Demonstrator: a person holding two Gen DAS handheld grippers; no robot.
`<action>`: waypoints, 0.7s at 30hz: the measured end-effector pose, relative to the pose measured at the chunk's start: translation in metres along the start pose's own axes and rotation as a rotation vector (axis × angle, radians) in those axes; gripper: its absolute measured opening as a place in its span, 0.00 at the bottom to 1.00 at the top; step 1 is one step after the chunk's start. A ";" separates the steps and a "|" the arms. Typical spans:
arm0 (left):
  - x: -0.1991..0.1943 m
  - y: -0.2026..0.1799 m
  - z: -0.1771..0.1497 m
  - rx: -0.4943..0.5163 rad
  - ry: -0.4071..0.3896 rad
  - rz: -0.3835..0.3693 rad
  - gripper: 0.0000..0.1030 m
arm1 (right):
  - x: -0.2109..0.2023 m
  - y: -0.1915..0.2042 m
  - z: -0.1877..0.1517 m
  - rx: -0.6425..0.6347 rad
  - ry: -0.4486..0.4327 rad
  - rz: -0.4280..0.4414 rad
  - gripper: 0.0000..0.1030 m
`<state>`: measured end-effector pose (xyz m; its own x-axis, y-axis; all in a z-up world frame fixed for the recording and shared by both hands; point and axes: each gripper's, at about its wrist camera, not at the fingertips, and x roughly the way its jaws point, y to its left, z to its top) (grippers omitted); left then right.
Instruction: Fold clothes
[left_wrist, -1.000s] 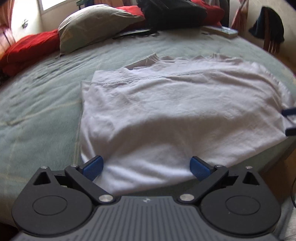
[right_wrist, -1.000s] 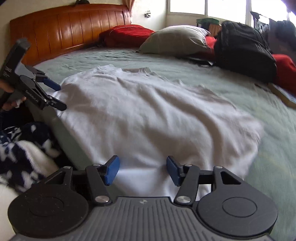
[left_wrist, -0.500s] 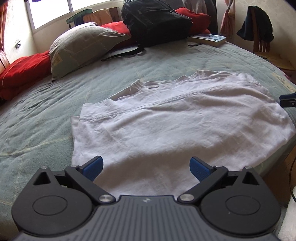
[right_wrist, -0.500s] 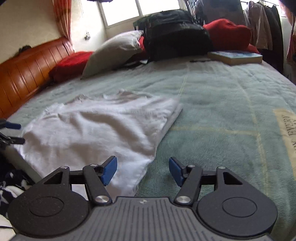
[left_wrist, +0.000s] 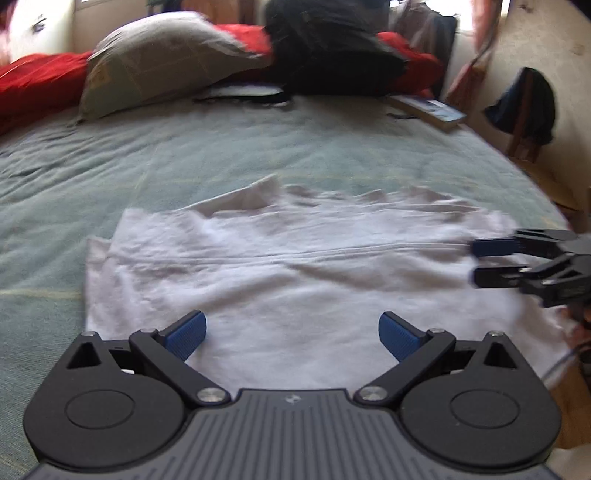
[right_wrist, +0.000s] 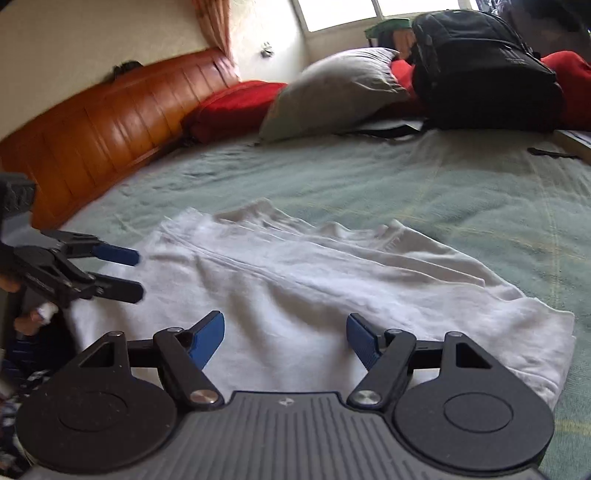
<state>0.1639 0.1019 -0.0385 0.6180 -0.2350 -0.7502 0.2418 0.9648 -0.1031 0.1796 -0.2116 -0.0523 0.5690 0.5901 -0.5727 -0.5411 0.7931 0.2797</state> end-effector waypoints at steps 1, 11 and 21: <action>0.001 -0.002 0.002 0.003 -0.004 -0.011 0.97 | -0.002 -0.005 -0.002 0.025 -0.014 0.001 0.74; 0.011 -0.018 0.023 0.038 -0.040 -0.117 0.97 | -0.034 0.000 -0.010 0.091 -0.088 -0.101 0.94; 0.053 0.007 0.046 -0.057 -0.028 0.146 0.95 | -0.025 -0.011 -0.019 0.138 -0.055 -0.066 1.00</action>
